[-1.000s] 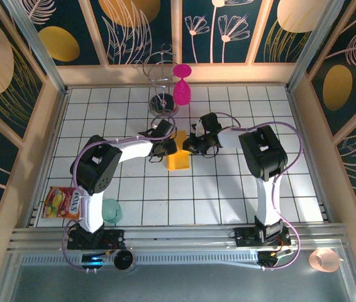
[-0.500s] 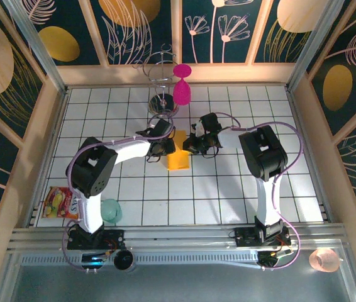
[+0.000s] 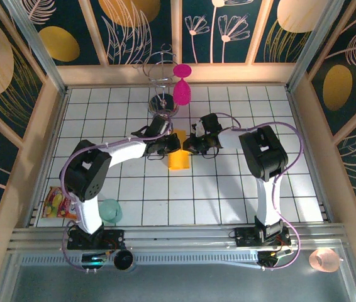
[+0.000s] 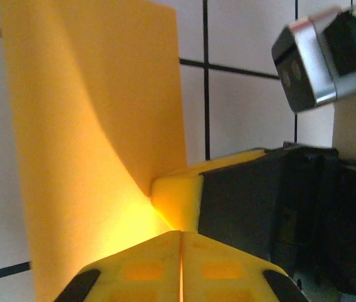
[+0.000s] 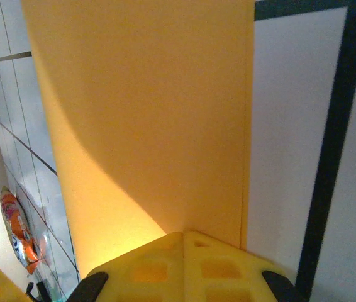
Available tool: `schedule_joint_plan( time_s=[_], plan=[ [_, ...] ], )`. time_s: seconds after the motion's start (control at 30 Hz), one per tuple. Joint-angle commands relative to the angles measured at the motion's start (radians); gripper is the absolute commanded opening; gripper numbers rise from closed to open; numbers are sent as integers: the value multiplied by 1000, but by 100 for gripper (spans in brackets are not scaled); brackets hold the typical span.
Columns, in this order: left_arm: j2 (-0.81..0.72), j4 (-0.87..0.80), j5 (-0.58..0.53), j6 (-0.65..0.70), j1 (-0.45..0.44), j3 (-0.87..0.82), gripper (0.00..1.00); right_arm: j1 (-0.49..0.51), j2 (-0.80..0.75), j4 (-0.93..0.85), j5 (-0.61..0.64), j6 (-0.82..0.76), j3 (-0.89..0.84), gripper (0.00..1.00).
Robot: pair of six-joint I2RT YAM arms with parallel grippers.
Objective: Fold a paper plane with a square sheet of paper (pick it up from the middle)
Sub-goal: First fold the square sheet of paper in half at the center of the table.
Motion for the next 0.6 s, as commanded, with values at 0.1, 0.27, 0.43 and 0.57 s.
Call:
schedule_joint_plan(
  time_s=[0.1,0.27,0.43,0.57],
  plan=[
    [59,87,103,-13,9,-36,3,3,136,-179,225,-14,-86,0],
    [91,111,115,-10,20,-52,1,3,137,-180,228,-15,-90,0],
    [108,124,115,-8,38,-74,0,3,141,-187,228,-15,-86,0],
    [116,144,139,-5,57,-110,0,3,149,-207,236,-23,-83,0]
  ],
)
